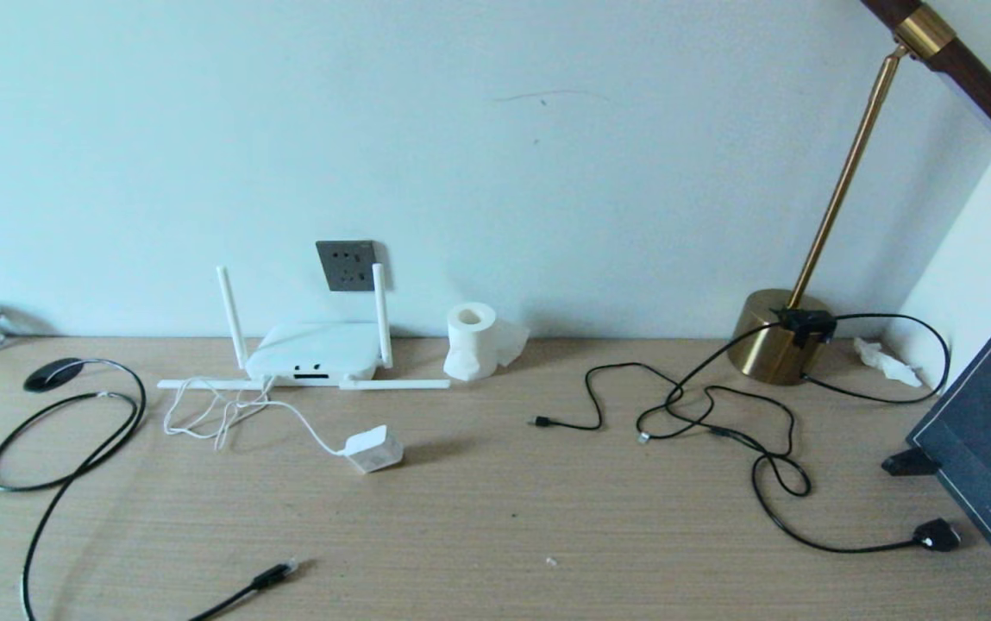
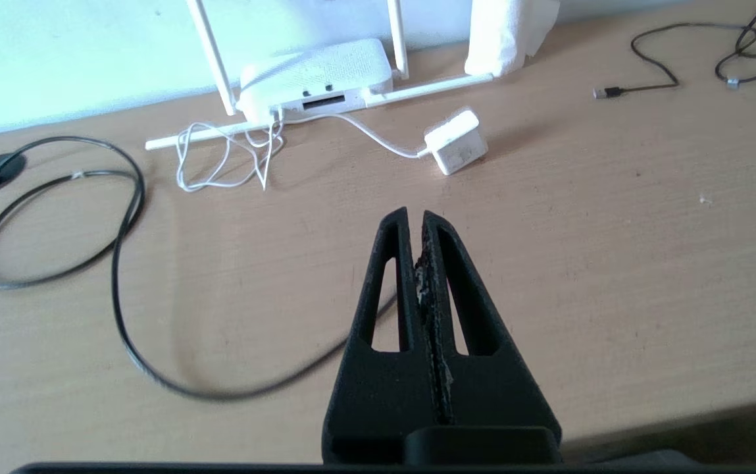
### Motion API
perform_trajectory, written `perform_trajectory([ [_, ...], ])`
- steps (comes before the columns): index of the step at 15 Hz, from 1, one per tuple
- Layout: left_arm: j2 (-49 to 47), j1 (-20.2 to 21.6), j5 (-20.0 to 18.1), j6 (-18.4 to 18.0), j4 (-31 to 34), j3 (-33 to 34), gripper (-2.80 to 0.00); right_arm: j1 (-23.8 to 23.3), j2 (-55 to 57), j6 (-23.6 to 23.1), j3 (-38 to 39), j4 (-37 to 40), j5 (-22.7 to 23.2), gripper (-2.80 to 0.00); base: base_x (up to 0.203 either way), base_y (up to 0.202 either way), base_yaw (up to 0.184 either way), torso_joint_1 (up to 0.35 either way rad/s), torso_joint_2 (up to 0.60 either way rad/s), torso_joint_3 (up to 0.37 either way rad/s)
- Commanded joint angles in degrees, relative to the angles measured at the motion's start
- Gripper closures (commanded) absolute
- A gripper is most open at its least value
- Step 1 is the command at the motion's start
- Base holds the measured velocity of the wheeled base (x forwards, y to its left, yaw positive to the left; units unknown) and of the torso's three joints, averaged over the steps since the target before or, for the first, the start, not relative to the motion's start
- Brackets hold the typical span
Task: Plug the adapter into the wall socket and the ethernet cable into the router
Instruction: Pick up plug
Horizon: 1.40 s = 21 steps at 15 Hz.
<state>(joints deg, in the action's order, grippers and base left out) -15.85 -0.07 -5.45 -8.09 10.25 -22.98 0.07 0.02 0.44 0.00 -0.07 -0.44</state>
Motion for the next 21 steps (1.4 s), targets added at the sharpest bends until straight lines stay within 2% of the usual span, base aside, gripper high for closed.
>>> perform_trajectory([
  [1, -12.12, -0.06, -0.16, -0.22, -3.42, -1.88, 0.00, 0.02, -0.02, 0.00, 0.00, -0.01, 0.00, -2.80, 0.000, 0.000, 0.000, 0.000, 0.00, 0.000],
  [3, -18.69, -0.10, -0.47, -1.24, -9.29, -1.04, 0.00, 0.02, -0.02, 0.00, 0.00, -0.01, 0.00, -2.80, 0.000, 0.000, 0.000, 0.000, 0.00, 0.000],
  [6, -26.04, -0.51, -1.17, -5.14, -11.92, -0.29, 0.00, 0.02, 0.00, 0.00, 0.06, -0.01, 0.00, -2.80, 0.000, 0.000, 0.000, 0.000, 0.00, 0.000],
  [7, -28.05, -1.26, -2.89, -6.85, -12.40, -0.33, 0.00, 0.02, 0.06, 0.00, 0.09, -0.01, 0.00, -2.80, 0.000, 0.000, 0.000, 0.000, 0.00, 0.000],
  [10, -33.10, -2.21, -11.50, -17.55, -12.43, -0.47, 0.00, 0.02, -0.02, 0.00, 0.06, -0.01, 0.00, -2.80, 0.000, 0.000, 0.000, 0.000, 0.00, 0.000],
  [13, -40.98, -2.29, -18.20, -24.85, -12.68, -1.58, 0.00, 0.02, 0.00, 0.00, 0.06, -0.01, 0.00, -2.80, 0.000, 0.000, 0.000, 0.000, 0.00, 0.000],
  [16, -53.34, -1.85, -20.88, -35.63, -12.52, -7.25, 0.00, 0.02, 0.02, 0.00, 0.01, -0.01, 0.00, -2.80, 0.000, 0.000, 0.000, 0.000, 0.00, 0.000],
  [21, -70.08, -0.61, -22.03, -50.30, -9.31, -18.86, 0.00, 0.02, 0.06, 0.00, 0.00, -0.01, 0.00, -2.80, 0.000, 0.000, 0.000, 0.000, 0.00, 0.000],
])
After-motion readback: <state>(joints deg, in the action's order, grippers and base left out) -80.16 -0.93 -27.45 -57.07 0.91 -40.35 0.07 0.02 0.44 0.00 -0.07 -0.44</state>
